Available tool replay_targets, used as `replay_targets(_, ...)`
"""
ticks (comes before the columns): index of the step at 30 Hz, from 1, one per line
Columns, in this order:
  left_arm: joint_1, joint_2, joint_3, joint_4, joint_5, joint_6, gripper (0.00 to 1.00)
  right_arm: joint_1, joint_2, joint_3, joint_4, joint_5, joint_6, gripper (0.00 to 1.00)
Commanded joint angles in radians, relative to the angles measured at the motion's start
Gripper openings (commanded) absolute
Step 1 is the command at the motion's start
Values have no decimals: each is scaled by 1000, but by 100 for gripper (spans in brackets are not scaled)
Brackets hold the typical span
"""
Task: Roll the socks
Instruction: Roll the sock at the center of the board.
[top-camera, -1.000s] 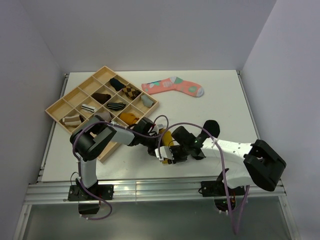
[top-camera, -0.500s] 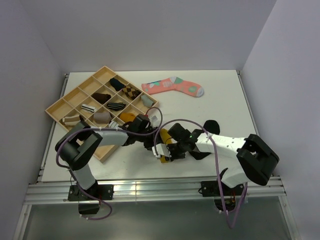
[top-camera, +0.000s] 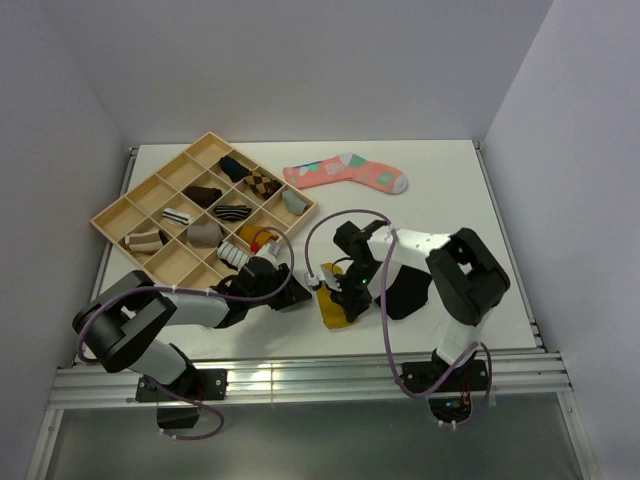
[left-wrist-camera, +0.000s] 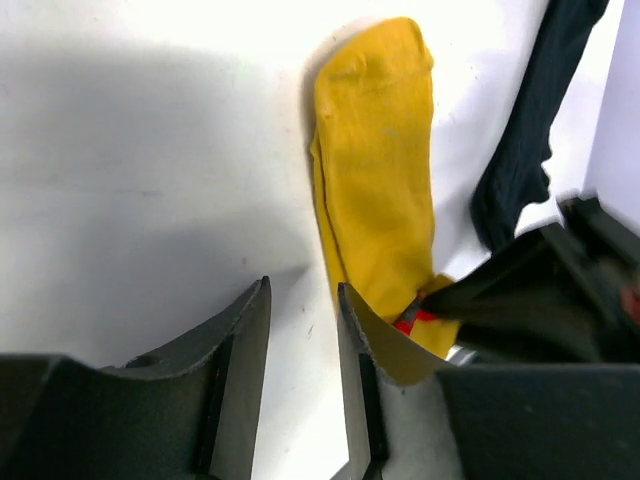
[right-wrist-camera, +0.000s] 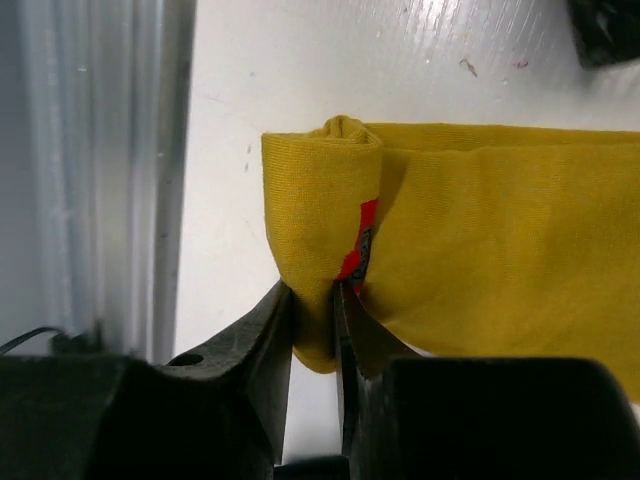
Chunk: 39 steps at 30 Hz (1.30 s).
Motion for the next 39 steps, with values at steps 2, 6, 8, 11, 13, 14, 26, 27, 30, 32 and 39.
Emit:
replay_targets(2,-83,-94,-49,146,-199,102,40,-64,156,156,-318,-64,-99,17)
replay_targets(6,-146,-133,-98,232,-244,205,40,-100,283,258,-431,-71,-122,17)
replay_targets(8,-183,-151,-102,253,-249,271,39,-107,338,295,-454,-71,-110,17)
replay_targets(11,-230,-161,-90,265,-253,345,41,-109,384,326,-462,-68,-82,17)
replay_targets(13,-253,-145,-78,270,-212,376,42,-109,403,335,-460,-65,-61,17)
replay_targets(14,-256,-136,-58,270,-194,403,43,-108,406,343,-462,-65,-59,17)
replay_targets(26,-302,68,62,357,-83,482,52,-108,435,355,-434,-48,-7,17)
replay_targets(27,-304,83,65,363,-78,483,52,-109,435,355,-434,-48,-5,17)
replay_targets(30,-305,129,73,393,-60,477,52,-109,435,356,-431,-45,-1,17)
replay_targets(32,-305,154,74,403,-46,471,51,-109,435,356,-425,-47,7,17)
replay_targets(39,-305,145,28,443,6,451,53,-111,441,353,-400,-44,35,17)
